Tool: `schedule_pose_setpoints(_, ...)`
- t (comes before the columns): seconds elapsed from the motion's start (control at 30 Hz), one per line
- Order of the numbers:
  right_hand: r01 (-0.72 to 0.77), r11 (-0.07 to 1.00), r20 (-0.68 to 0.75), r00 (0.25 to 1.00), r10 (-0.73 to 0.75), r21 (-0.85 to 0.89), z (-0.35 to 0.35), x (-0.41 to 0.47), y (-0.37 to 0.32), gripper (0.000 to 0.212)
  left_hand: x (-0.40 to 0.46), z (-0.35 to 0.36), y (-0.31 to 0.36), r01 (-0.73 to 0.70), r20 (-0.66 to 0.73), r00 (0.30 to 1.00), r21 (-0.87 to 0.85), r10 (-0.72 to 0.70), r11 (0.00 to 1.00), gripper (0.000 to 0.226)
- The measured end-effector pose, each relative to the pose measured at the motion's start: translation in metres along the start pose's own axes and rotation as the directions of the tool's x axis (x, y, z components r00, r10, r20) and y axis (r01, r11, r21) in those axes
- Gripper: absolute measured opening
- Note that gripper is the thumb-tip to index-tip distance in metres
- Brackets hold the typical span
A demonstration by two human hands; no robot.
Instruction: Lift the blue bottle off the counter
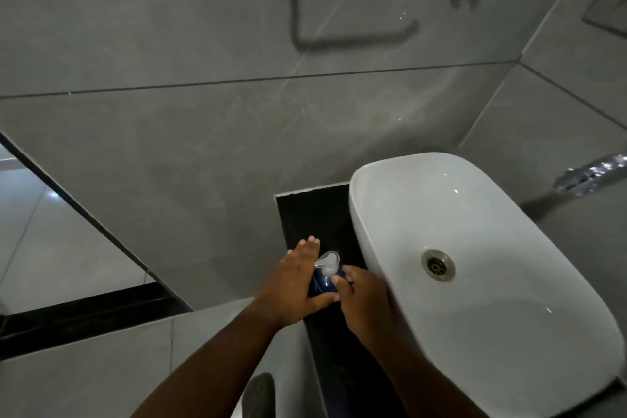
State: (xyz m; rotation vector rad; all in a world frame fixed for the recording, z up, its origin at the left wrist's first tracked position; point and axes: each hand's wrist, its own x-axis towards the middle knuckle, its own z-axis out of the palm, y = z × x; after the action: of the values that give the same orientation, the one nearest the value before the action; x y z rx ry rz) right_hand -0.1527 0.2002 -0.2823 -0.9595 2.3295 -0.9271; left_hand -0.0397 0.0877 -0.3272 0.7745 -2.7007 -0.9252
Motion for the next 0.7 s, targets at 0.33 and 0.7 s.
schedule_pose_setpoints(0.33,-0.171,0.982,0.095,0.982,0.163,0.081,0.048,0.123,-0.065,0.025,0.101,-0.072,-0.078,-0.071,0.004,0.997,0.090,0.071,0.993,0.090)
schedule_pose_setpoints(0.7,-0.158,0.983,0.027,0.987,0.156,0.096,0.060,0.175,-0.084,0.024,0.140,-0.077,-0.104,0.114,-0.158,0.974,-0.278,-0.163,0.954,0.063)
